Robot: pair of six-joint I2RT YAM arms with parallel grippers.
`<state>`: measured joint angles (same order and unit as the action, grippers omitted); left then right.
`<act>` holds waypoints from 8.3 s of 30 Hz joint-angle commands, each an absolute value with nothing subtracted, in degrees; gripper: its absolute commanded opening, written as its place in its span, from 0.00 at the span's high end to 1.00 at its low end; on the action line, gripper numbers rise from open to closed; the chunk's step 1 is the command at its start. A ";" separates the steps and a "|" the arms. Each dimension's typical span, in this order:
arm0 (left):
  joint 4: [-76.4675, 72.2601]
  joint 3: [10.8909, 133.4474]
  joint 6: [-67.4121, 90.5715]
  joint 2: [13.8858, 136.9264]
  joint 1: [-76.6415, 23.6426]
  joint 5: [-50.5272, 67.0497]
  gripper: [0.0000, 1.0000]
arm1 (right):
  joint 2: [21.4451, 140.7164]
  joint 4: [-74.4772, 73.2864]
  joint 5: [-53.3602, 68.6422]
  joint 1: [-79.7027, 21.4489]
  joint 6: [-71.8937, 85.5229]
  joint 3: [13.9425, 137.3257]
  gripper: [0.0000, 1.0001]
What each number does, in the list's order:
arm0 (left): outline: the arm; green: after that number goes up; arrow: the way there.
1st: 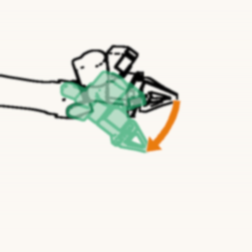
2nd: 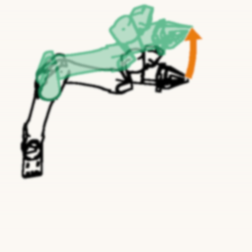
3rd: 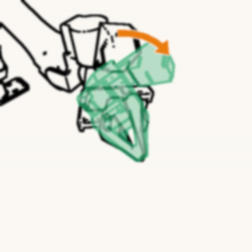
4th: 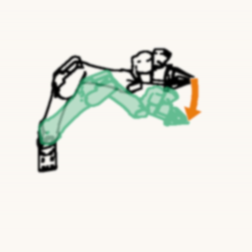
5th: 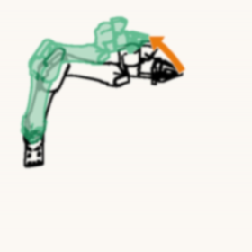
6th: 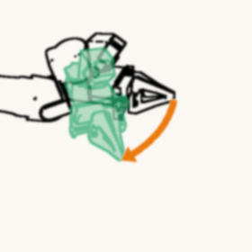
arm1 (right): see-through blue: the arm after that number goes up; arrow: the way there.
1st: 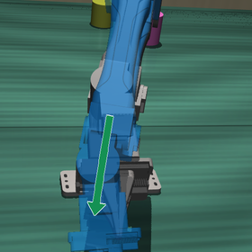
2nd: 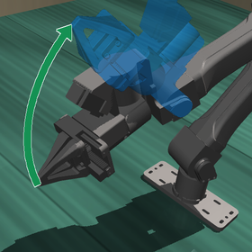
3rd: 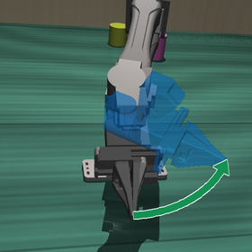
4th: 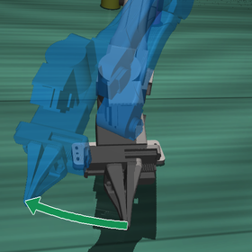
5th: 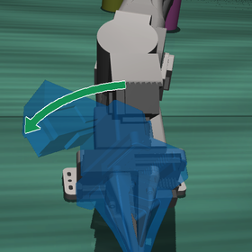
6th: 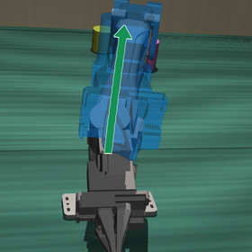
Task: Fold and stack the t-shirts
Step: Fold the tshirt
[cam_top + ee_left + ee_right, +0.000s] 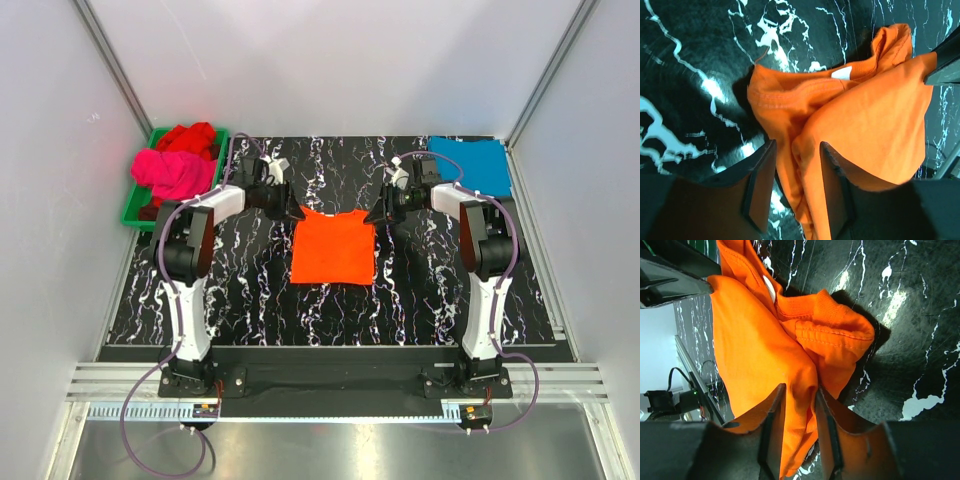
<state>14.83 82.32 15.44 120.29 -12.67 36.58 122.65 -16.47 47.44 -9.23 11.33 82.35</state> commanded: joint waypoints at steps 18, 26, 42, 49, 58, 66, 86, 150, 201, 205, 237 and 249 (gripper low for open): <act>11.60 82.97 13.18 118.04 -13.09 36.04 0.55 | 120.15 -17.84 46.67 -9.76 10.90 84.38 0.66; 11.60 83.14 13.09 119.88 -13.62 35.51 0.55 | 120.06 -17.84 46.58 -9.76 10.63 84.20 0.67; 13.36 81.65 15.82 112.24 -13.89 35.42 1.00 | 114.00 -16.96 44.03 -10.72 12.48 82.36 1.00; 13.45 80.42 15.91 110.48 -13.97 34.89 0.88 | 111.71 -16.00 43.42 -11.43 13.27 80.42 1.00; 14.42 79.81 14.06 111.44 -14.06 35.24 1.00 | 111.18 -14.06 43.24 -11.95 14.76 79.10 1.00; 13.71 80.94 12.22 113.11 -13.97 32.52 0.64 | 111.88 -15.03 43.77 -11.87 14.15 80.16 1.00; 13.54 86.04 11.60 120.32 -13.97 33.22 0.62 | 113.47 -16.61 44.47 -12.04 12.13 82.00 1.00; 15.99 100.22 18.02 126.04 -10.37 25.13 0.48 | 129.64 -6.58 39.03 -8.52 26.37 96.94 0.05; 15.72 63.64 27.87 106.69 -19.16 32.09 0.61 | 110.21 0.80 46.67 -20.39 30.69 54.32 0.72; 17.40 62.67 26.37 106.44 -18.28 28.74 0.61 | 108.64 -3.68 44.39 -20.30 27.87 53.09 0.73; 30.41 65.66 26.36 90.45 -12.92 25.57 0.57 | 112.27 0.29 46.24 -24.52 36.22 68.46 0.68; 24.01 55.38 31.72 77.44 -12.92 39.10 0.53 | 102.48 -21.00 25.41 -21.89 32.16 74.62 0.05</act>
